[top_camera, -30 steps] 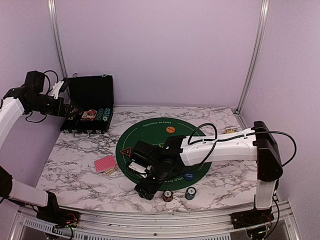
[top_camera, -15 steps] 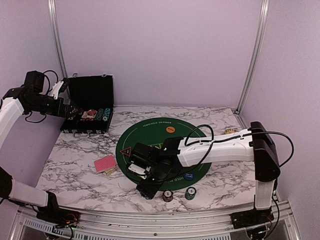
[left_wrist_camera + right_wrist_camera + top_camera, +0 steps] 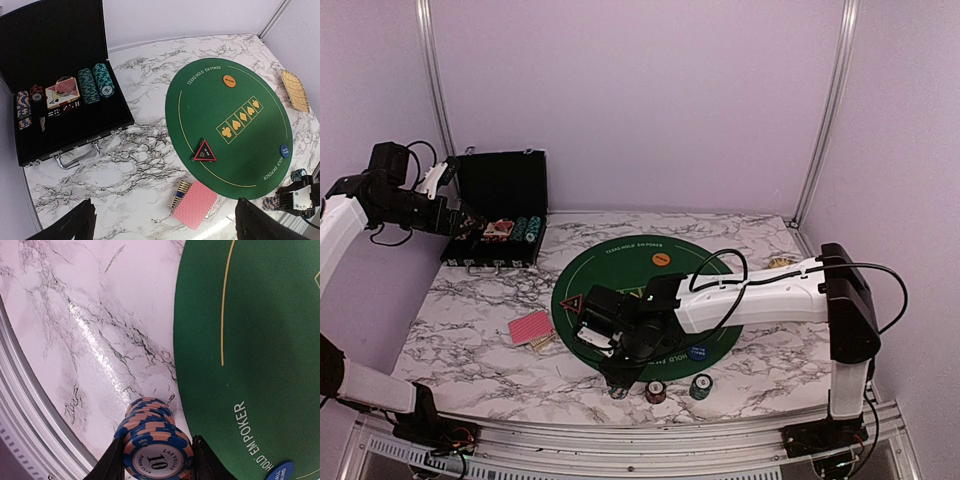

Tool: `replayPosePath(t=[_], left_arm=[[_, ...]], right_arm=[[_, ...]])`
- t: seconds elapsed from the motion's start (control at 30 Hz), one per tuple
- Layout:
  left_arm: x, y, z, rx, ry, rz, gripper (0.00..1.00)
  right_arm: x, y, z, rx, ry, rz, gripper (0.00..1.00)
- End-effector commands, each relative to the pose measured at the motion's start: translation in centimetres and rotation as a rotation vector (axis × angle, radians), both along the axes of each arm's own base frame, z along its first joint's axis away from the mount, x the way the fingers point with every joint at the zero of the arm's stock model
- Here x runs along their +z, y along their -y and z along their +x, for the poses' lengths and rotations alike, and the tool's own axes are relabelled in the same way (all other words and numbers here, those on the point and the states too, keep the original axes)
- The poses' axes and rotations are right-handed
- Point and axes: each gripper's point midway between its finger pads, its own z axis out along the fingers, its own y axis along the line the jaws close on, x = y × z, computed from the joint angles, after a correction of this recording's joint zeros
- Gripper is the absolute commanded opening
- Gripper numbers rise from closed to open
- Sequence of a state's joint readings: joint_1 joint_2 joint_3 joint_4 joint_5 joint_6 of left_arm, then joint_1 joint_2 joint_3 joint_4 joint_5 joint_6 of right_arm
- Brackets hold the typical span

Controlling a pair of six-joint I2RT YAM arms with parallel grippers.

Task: Distribute texas hold em gaming equipment
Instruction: Pick up the pile of poker chips from the pile of poker chips, then place the poker chips pile at the center of the board.

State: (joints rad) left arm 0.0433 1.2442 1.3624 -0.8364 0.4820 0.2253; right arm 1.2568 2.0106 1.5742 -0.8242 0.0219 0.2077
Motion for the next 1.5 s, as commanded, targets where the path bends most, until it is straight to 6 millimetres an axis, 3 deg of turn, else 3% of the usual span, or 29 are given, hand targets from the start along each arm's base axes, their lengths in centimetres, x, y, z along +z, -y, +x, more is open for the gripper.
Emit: replayPosePath(t=[0.0, 0.37, 0.5, 0.63, 0.8, 1.07, 1.47], left_arm=[[1.4, 0.2, -0.6, -0.014, 0.032, -0.007, 0.99], [1.6, 0.2, -0.8, -0.015, 0.038, -0.006, 0.99], [1.6, 0.2, -0.9, -0.016, 0.041, -0.003, 0.99], [1.5, 0.2, -1.0, -0.018, 0.039, -0.005, 0.99], [1.4, 0.3, -1.1, -0.022, 0.037, -0.009, 0.99], [1.3, 0.2, -1.3, -0.024, 0.042, 0.006, 0.99], [0.9, 0.4, -1.1, -0.035, 0.025, -0.005, 0.99]], right_arm=[[2.4, -1.0, 0.6, -0.006, 0.041, 0.041, 0.35], [5.4, -2.2, 1.3, -0.011, 0.058, 0.097, 0.27], [5.9, -2.6, 3.0, -0.039, 0.076, 0.107, 0.25], [6.2, -3.6, 6.1, -0.086, 0.102, 0.129, 0.25], [5.1, -5.4, 10.0, -0.133, 0.121, 0.148, 0.25], [1.3, -7.3, 13.6, -0.183, 0.115, 0.154, 0.25], [-1.9, -8.8, 15.9, -0.223, 0.087, 0.181, 0.25]])
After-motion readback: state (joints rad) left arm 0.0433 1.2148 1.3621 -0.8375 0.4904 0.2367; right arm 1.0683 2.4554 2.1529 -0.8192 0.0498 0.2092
